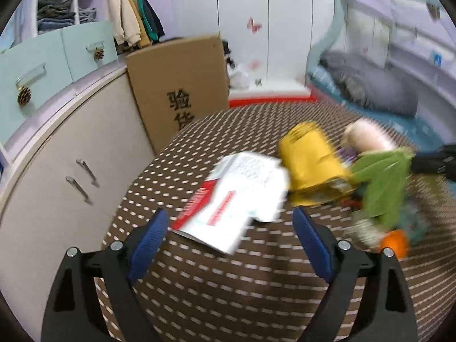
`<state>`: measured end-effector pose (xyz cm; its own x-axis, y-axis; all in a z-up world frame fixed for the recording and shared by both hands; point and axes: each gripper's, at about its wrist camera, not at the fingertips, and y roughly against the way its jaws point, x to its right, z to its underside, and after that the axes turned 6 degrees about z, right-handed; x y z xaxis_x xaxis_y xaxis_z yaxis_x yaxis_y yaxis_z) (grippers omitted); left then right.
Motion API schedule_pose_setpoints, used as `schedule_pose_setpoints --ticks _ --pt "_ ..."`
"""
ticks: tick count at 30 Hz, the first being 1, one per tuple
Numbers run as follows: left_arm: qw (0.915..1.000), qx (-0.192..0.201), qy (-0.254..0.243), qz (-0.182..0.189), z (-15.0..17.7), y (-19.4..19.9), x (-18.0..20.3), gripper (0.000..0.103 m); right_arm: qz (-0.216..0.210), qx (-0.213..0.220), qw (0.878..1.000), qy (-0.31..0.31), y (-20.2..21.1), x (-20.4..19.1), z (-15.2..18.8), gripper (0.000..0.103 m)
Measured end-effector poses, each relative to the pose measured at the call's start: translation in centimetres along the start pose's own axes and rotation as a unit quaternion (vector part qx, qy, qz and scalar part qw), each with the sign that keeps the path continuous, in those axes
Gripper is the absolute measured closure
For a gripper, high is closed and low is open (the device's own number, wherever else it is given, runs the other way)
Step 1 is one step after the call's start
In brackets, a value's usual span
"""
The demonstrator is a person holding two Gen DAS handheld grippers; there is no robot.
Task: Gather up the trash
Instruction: 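Grasp the white-red medicine box with the left tool while the right tool grasps the green plush sprout, then carry the held box and plush sprout with both tools over the blue bin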
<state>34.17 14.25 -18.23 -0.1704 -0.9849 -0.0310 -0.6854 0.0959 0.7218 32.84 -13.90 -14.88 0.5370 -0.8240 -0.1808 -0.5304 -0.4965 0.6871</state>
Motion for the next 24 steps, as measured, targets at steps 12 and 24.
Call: schedule_pose_setpoints --ticks 12,24 --pt "0.9952 -0.052 0.018 0.080 -0.7 -2.7 -2.7 0.087 0.015 -0.002 1.000 -0.002 -0.3 -0.6 -0.8 0.094" --pt "0.9915 -0.006 0.076 0.105 1.7 1.3 -1.7 0.088 0.017 0.025 1.000 0.007 2.9 -1.4 -1.0 0.094"
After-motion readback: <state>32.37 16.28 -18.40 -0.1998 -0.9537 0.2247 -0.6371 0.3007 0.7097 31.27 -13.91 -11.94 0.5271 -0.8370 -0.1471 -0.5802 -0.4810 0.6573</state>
